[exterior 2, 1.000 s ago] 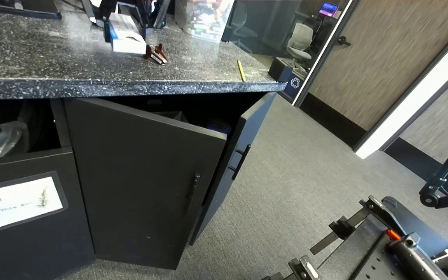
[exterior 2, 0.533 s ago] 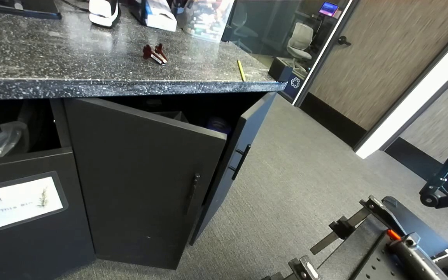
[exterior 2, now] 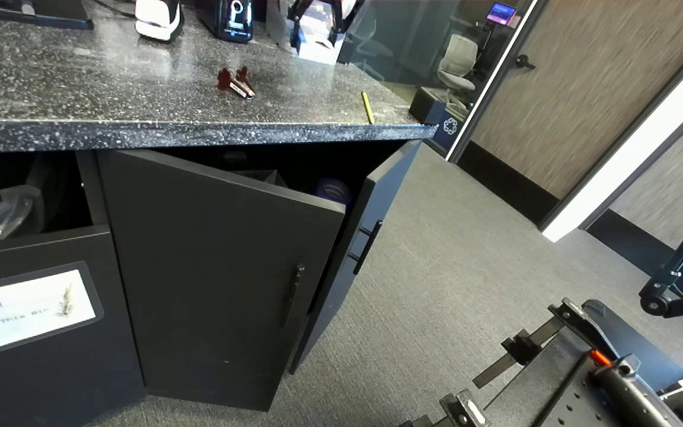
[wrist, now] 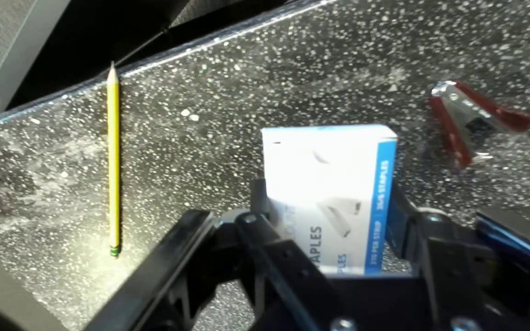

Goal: Pick up the white and blue box from the left of the counter and put it on the right side of the counter

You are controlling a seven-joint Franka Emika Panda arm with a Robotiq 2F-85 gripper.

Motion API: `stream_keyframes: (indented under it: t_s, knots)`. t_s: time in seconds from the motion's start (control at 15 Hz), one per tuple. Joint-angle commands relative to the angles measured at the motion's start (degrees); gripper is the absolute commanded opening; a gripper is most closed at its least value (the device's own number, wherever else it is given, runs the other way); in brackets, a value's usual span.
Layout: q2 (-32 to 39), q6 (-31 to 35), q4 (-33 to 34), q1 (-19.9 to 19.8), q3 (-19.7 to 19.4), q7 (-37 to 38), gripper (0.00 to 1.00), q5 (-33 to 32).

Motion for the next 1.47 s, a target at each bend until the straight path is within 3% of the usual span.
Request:
stream_keyframes:
  t_s: [0.0,0.33,0.93,1.0,1.07,1.13,1.27,1.4]
  knots:
    - [1.48,-3.24,2.05,-2.02,-0.41,0.73,0.34,0.06]
    - [3.79,-4.19,2.29,-4.08,0.09,0.12,0.34,0.59]
    - [6.37,-3.23,2.11,-4.29,0.4,0.45,0.34,1.01]
    - [6.55,-3.26,2.13,-4.28,0.42,0.54,0.45,1.07]
    - [6.38,-3.18,1.9,-4.3,0.55,0.65,0.84,1.24]
    - [6.07,-3.11,1.77,-4.23,0.56,0.81,0.84,1.31]
    - [4.49,-4.84,0.59,-4.0,0.96,1.72,0.97,1.83]
    - [2.1,-7.54,-0.38,-3.69,1.81,2.94,1.0,2.75]
